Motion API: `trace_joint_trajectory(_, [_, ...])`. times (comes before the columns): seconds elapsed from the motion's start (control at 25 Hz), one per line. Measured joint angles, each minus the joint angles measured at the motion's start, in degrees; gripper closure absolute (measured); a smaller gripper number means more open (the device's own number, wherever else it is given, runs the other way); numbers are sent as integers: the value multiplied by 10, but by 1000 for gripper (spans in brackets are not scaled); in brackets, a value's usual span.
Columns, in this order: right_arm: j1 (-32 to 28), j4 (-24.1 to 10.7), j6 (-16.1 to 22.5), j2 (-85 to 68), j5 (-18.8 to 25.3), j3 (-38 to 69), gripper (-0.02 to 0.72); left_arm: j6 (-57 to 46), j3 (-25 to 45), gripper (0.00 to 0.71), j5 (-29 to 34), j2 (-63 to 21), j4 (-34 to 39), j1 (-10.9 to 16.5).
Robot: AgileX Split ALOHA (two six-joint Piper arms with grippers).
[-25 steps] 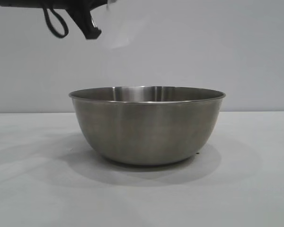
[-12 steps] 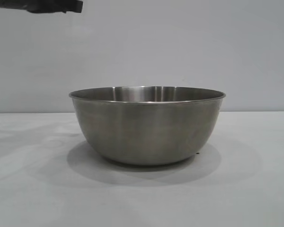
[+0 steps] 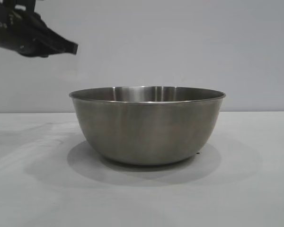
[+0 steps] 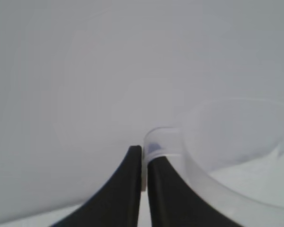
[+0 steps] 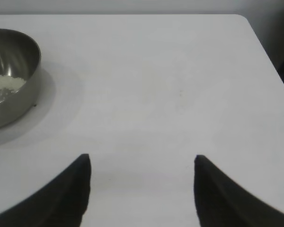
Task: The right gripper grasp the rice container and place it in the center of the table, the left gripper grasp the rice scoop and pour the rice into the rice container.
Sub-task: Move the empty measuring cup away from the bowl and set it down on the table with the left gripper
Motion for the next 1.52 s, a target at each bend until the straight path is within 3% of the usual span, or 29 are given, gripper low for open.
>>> trace_joint_trajectory(0.36, [0,0,0,0,0,0,261,0,7,710,-2,30,-27,1])
trace_joint_trajectory(0.64, [0,0,0,0,0,0,261,-28,110,710,-82,30,-14,1])
trace_joint_trajectory(0.88, [0,0,0,0,0,0,261,-97,156,710,-83,30,-2,1])
trace_joint_trajectory(1.52, [0,0,0,0,0,0,261,-155,202,710,-89,43,-12,1])
